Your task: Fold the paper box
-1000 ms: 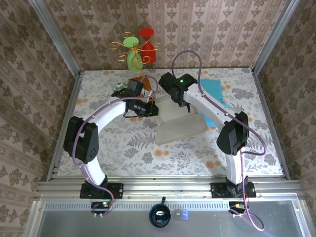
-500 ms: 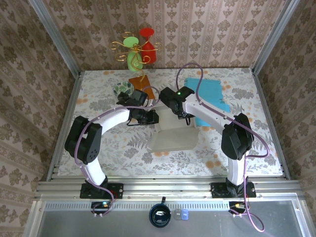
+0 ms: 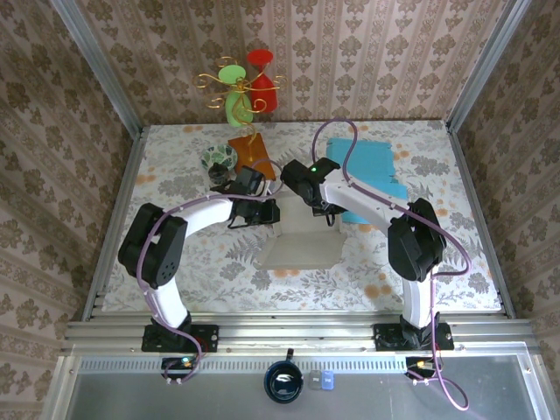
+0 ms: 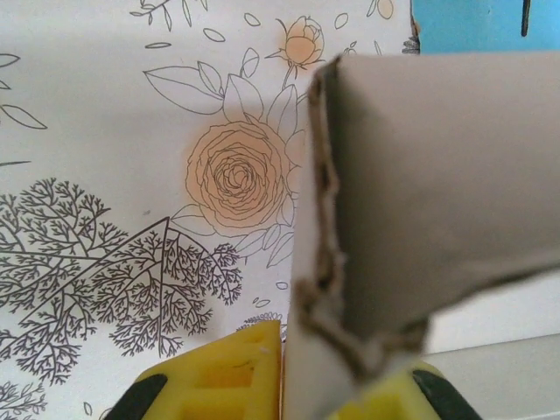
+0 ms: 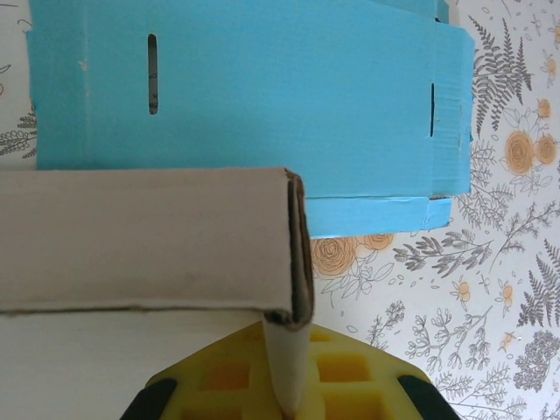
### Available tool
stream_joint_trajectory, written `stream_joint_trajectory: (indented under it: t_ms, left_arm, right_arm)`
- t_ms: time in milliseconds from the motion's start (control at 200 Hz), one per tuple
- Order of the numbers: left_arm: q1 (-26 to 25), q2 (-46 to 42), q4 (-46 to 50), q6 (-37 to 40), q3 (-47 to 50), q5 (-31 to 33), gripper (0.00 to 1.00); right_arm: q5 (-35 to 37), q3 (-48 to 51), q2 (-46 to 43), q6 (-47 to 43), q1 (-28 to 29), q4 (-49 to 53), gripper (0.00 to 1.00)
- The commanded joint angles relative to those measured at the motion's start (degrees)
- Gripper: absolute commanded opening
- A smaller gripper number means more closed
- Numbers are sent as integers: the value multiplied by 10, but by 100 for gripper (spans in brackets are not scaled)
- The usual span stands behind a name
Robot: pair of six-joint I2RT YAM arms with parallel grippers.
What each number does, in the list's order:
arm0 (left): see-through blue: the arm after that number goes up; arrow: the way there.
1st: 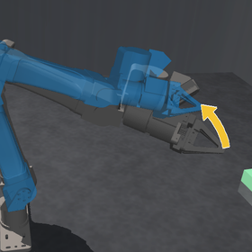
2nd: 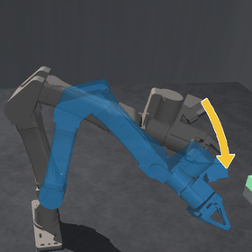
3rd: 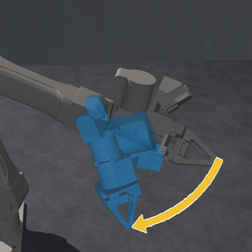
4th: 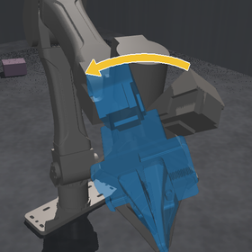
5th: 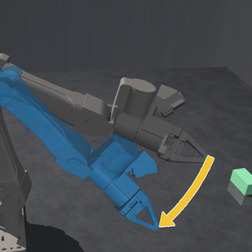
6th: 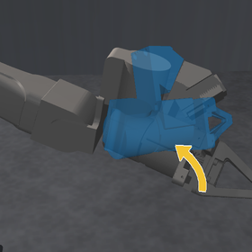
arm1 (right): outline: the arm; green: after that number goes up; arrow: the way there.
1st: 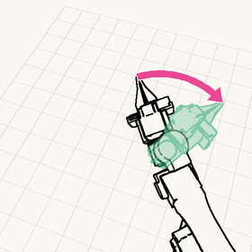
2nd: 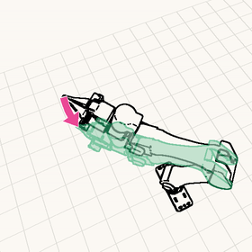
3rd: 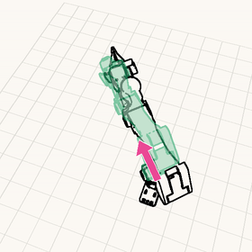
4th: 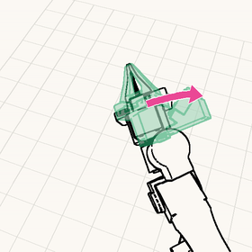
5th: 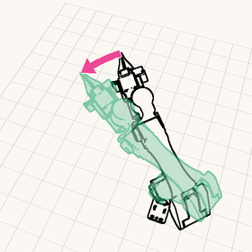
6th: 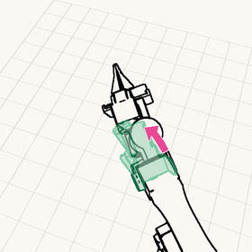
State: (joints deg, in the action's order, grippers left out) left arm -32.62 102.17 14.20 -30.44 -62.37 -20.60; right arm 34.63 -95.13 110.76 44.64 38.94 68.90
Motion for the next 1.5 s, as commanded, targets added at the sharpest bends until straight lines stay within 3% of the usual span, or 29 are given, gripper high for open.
stream_joint_trajectory:
  t_ms: [0, 355, 830, 1025, 1110, 1230, 1495]
  left_arm:
    - [-2, -8, 2, -9, 7, 39, 9]
    - [-47, 6, 147, -68, -46, 219, 1]
    - [-90, 82, 255, -133, -124, 334, 0]
    - [-91, 73, 213, -123, -107, 323, 0]
    - [-89, 42, 173, -109, -85, 317, 13]
    - [-82, 2, 143, -82, -62, 310, 23]
    - [-73, -26, 114, -34, -44, 276, 25]
  right_arm:
    - [11, 2, 10, 18, -3, 25, 0]
    - [11, 10, 21, 44, -4, 29, 0]
    - [-24, 36, 23, 62, -3, -7, 0]
    - [-23, 49, 20, 72, -3, -14, 0]
    - [-25, 54, 19, 74, -4, -12, 0]
    - [-29, 61, 19, 76, -6, -13, 0]
    - [-29, 51, 27, 77, -7, -8, 0]
